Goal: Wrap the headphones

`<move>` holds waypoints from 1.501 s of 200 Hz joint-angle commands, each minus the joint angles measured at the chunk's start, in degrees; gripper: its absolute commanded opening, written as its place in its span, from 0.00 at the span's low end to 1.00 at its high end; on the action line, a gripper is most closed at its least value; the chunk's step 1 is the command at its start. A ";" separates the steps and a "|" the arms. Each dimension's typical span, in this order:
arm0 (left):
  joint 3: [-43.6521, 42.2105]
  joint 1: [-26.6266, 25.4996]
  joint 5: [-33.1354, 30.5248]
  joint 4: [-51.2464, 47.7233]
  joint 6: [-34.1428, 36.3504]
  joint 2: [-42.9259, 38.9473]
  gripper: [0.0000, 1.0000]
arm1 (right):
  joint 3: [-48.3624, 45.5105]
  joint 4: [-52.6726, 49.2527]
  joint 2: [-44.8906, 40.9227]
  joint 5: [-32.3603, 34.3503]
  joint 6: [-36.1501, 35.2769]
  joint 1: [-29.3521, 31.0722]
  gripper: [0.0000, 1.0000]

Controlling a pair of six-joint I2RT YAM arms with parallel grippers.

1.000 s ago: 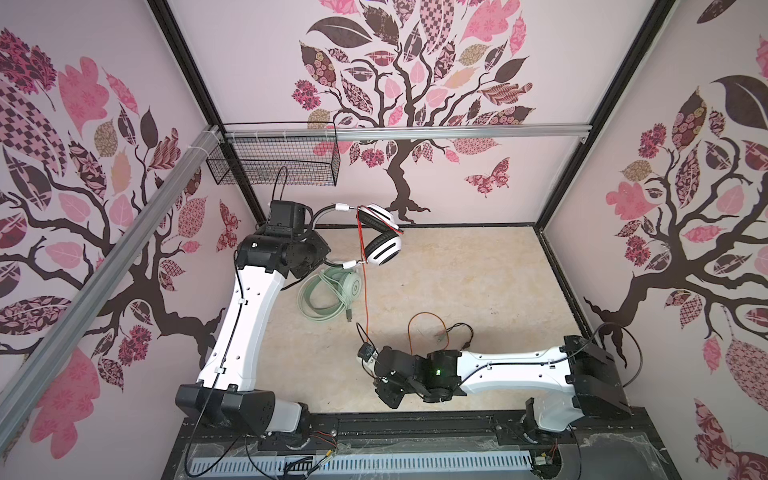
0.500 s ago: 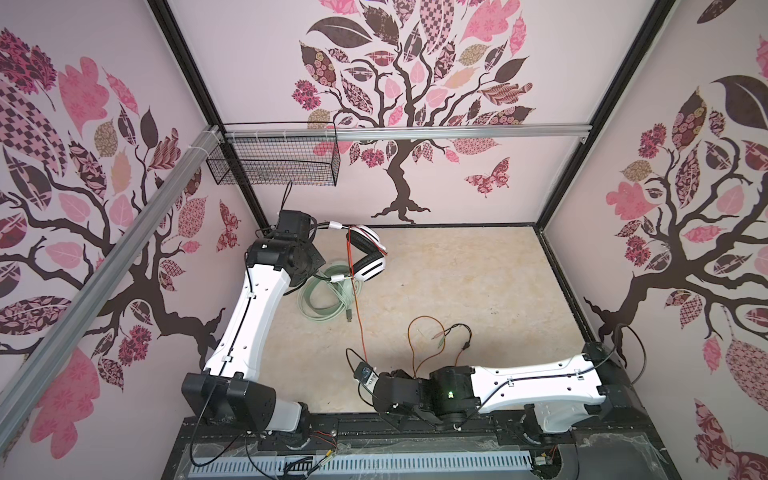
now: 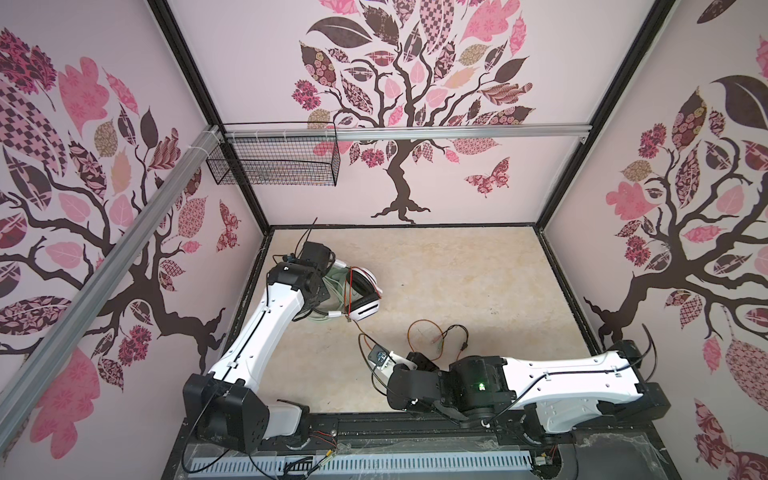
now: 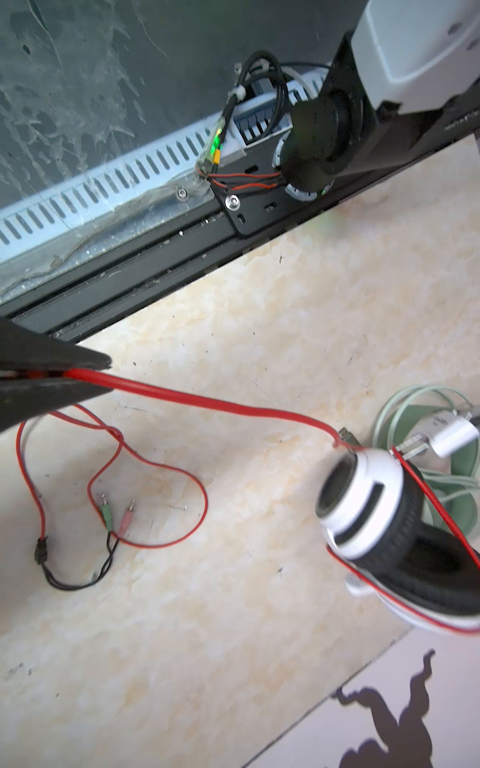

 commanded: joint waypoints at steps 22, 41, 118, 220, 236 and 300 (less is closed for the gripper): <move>-5.51 -7.00 -2.87 0.89 0.22 -5.84 0.00 | 1.60 -7.51 -6.14 9.70 0.30 0.27 0.00; -6.33 -11.21 -4.98 -1.02 -0.55 -7.14 0.00 | 3.40 -10.01 -7.13 12.56 0.66 0.28 0.00; -7.04 -26.87 -13.68 -7.26 -9.82 -4.15 0.00 | 12.62 -14.91 -7.72 23.20 -3.25 0.14 0.00; -12.73 -31.56 1.19 4.34 0.61 -15.09 0.00 | -5.67 10.90 -17.33 6.22 -14.91 -22.71 0.00; -12.23 -31.56 3.77 4.57 2.23 -17.41 0.00 | -7.63 13.94 -17.23 2.45 -15.81 -26.46 0.00; -11.20 -31.60 9.23 4.02 4.02 -24.31 0.00 | -14.01 23.48 -12.84 -11.24 -16.83 -40.50 0.00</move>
